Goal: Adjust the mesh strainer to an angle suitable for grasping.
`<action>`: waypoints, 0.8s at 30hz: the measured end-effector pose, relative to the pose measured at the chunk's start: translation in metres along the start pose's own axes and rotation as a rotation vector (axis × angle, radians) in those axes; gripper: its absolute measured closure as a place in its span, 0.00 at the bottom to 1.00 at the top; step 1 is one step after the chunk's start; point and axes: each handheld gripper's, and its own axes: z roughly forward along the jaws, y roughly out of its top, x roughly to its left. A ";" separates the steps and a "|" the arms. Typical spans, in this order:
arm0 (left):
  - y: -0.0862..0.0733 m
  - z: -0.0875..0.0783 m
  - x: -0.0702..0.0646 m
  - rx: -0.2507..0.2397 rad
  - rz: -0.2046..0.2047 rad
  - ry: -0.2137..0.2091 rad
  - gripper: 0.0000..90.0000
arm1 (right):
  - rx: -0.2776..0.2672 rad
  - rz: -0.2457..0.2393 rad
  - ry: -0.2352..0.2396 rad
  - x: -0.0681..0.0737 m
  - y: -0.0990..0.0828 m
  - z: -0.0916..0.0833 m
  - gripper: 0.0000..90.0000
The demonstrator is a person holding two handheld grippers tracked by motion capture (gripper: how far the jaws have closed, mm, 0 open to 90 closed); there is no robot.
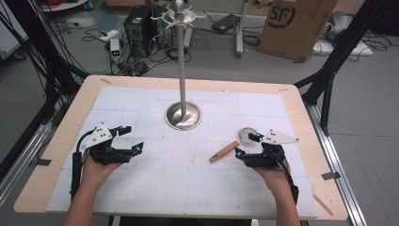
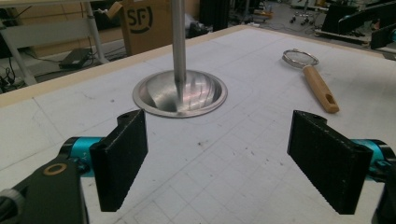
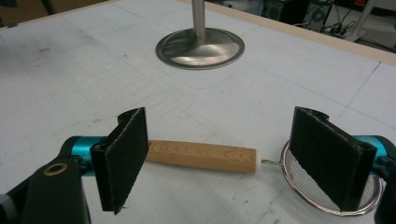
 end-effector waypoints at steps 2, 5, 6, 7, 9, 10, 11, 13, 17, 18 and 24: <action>0.000 0.000 0.000 0.001 -0.004 0.000 0.23 | 0.008 0.007 0.006 0.000 -0.001 0.001 0.20; 0.000 0.000 0.001 0.003 -0.005 0.000 0.23 | 0.021 0.001 0.021 0.001 -0.002 0.003 0.20; 0.000 0.000 0.000 0.001 -0.005 -0.001 0.23 | 0.022 -0.008 0.023 0.001 -0.001 0.003 0.21; 0.000 0.000 0.000 -0.001 -0.001 -0.002 0.23 | 0.023 -0.014 0.025 0.002 -0.001 0.003 0.21; 0.001 0.000 0.000 -0.009 -0.004 0.001 0.23 | 0.025 -0.021 0.029 0.004 -0.001 0.003 0.21; 0.002 -0.001 0.000 -0.014 -0.004 -0.001 0.23 | 0.031 -0.024 0.032 0.005 -0.001 0.003 0.22; 0.002 -0.001 0.000 -0.016 -0.004 0.000 0.23 | 0.034 -0.022 0.036 0.005 -0.001 0.002 0.24; 0.002 -0.001 0.000 -0.014 -0.003 0.001 0.23 | 0.032 -0.014 0.040 0.006 -0.001 0.001 0.26; 0.002 -0.002 0.001 -0.012 -0.005 0.006 0.23 | 0.027 -0.017 0.081 0.008 -0.002 0.003 0.38; 0.002 -0.002 0.000 -0.011 -0.004 0.006 0.23 | 0.031 -0.028 0.088 0.010 -0.001 0.004 0.39; 0.001 0.000 -0.001 -0.003 -0.003 -0.003 0.23 | 0.087 -0.035 0.123 0.015 -0.003 0.013 0.61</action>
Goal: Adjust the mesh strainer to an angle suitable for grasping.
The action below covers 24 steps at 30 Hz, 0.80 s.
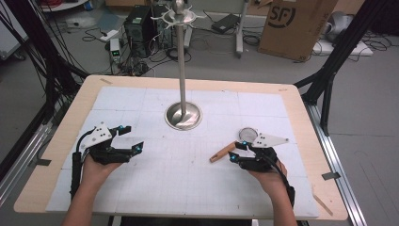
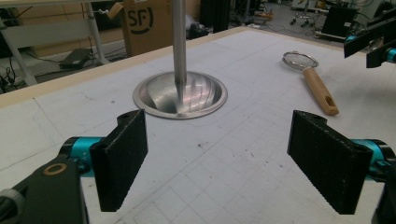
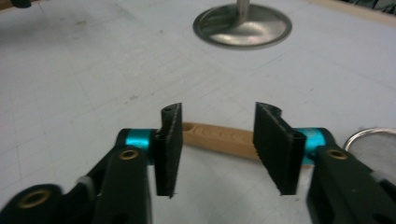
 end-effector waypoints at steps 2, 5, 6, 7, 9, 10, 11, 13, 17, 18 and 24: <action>0.000 0.000 0.000 0.002 0.000 0.000 0.23 | 0.029 0.015 0.006 0.001 -0.001 0.003 0.68; 0.000 0.001 -0.001 0.006 -0.001 0.000 0.23 | 0.075 0.028 0.019 0.003 -0.003 0.010 0.78; 0.000 0.001 -0.001 0.007 0.000 0.000 0.23 | 0.075 0.028 0.019 0.003 -0.003 0.010 0.78; 0.000 0.001 -0.001 0.007 0.001 -0.002 0.23 | 0.099 0.012 0.030 0.006 -0.004 0.015 0.84; 0.000 0.001 -0.001 0.007 -0.001 -0.002 0.23 | 0.120 0.004 0.041 0.009 -0.005 0.020 0.89; 0.000 0.001 -0.001 0.007 -0.001 -0.002 0.23 | 0.128 -0.001 0.044 0.010 -0.005 0.022 0.92; 0.000 0.001 -0.001 0.007 0.000 -0.002 0.23 | 0.135 -0.006 0.046 0.012 -0.005 0.025 0.93; -0.001 0.002 -0.001 0.012 0.000 -0.005 0.23 | 0.148 -0.012 0.047 0.013 -0.005 0.029 0.96; -0.001 0.002 -0.001 0.015 -0.003 -0.006 0.23 | 0.148 0.007 0.030 0.014 -0.005 0.032 0.98; -0.001 0.003 -0.002 0.019 -0.003 -0.009 0.23 | 0.150 0.012 0.029 0.013 -0.005 0.033 0.98; -0.002 0.004 -0.003 0.024 -0.006 -0.010 0.23 | 0.162 0.016 0.021 0.011 -0.006 0.039 0.99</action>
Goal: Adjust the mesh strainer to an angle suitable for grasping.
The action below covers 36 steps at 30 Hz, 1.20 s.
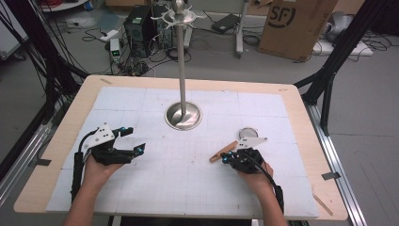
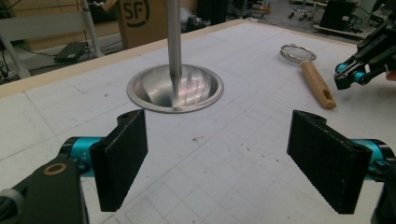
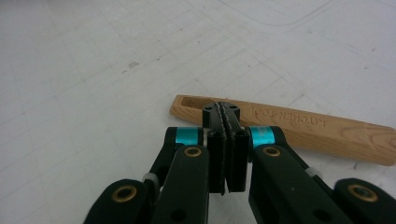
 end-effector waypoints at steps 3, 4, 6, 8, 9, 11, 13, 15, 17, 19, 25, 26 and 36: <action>0.000 0.001 0.000 0.007 0.003 -0.001 0.23 | 0.010 -0.002 0.000 0.000 0.001 0.006 0.99; 0.000 0.001 0.000 0.007 0.004 -0.001 0.23 | 0.010 -0.003 -0.002 0.000 0.002 0.007 0.99; 0.000 0.001 0.000 0.006 0.000 0.000 0.23 | 0.008 -0.002 -0.007 0.000 0.004 0.009 1.00; 0.000 0.000 0.001 0.006 0.000 0.002 0.23 | 0.014 0.001 -0.007 -0.001 0.006 0.012 1.00; 0.000 0.000 0.001 0.005 0.000 0.002 0.23 | 0.020 -0.002 -0.011 -0.002 0.007 0.014 1.00; 0.000 0.000 0.001 0.004 0.000 0.004 0.23 | 0.036 -0.004 -0.019 -0.002 0.009 0.018 1.00; 0.000 0.000 0.000 0.005 0.000 0.003 0.23 | 0.037 -0.012 -0.028 -0.002 0.012 0.022 1.00; 0.000 0.000 0.000 0.004 0.000 0.002 0.23 | 0.045 -0.010 -0.035 -0.003 0.016 0.025 1.00; 0.000 0.001 0.000 0.006 -0.003 -0.001 0.23 | 0.044 -0.015 -0.037 -0.003 0.020 0.029 1.00; 0.000 0.001 0.000 0.006 -0.003 -0.001 0.23 | 0.052 -0.014 -0.042 -0.004 0.025 0.033 1.00; -0.001 0.001 0.001 0.005 -0.008 -0.001 0.23 | 0.064 -0.009 -0.055 -0.011 0.039 0.044 1.00; -0.001 0.001 0.001 0.009 -0.004 -0.002 0.23 | 0.064 -0.009 -0.055 -0.011 0.039 0.044 1.00; -0.002 0.003 0.001 0.022 -0.006 -0.002 0.23 | 0.102 0.024 -0.092 -0.028 0.061 0.058 1.00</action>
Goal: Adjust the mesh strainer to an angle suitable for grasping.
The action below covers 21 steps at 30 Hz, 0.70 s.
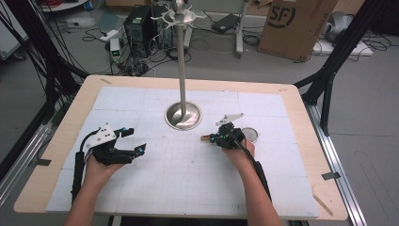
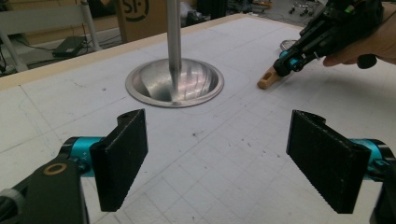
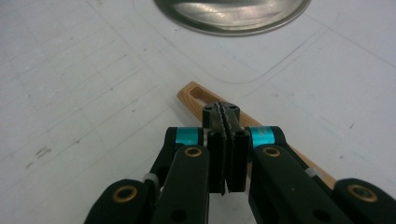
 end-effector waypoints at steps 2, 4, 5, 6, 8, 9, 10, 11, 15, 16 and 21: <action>0.000 0.000 0.000 0.000 0.000 0.000 0.23 | -0.001 0.002 -0.004 -0.003 0.005 0.002 1.00; 0.000 0.000 0.000 0.002 0.002 0.000 0.24 | 0.008 -0.002 -0.011 -0.005 0.009 0.005 1.00; 0.000 0.000 0.000 0.003 -0.002 0.001 0.23 | 0.011 -0.001 -0.012 -0.005 0.011 0.006 1.00; -0.001 0.000 0.001 0.004 -0.001 0.002 0.23 | 0.011 -0.002 -0.013 -0.006 0.013 0.006 1.00; -0.001 0.000 0.001 0.008 0.001 0.005 0.23 | 0.017 -0.001 -0.014 -0.007 0.015 0.007 1.00; -0.001 0.000 0.001 0.008 -0.001 0.006 0.23 | 0.018 0.003 -0.016 -0.007 0.016 0.007 1.00; -0.001 0.001 0.001 0.007 -0.005 0.007 0.23 | 0.018 0.003 -0.016 -0.007 0.016 0.007 1.00; -0.001 0.000 0.001 0.008 -0.007 0.007 0.23 | 0.021 -0.001 -0.013 -0.007 0.015 0.006 1.00; 0.000 -0.001 0.001 0.007 -0.003 0.006 0.23 | 0.005 -0.001 -0.015 -0.007 0.015 -0.002 1.00; 0.000 -0.001 0.000 0.003 -0.004 0.004 0.23 | -0.030 -0.008 -0.036 -0.009 0.016 -0.013 1.00; 0.000 0.000 -0.001 0.003 -0.001 0.001 0.24 | -0.046 0.035 -0.103 -0.028 0.008 -0.033 1.00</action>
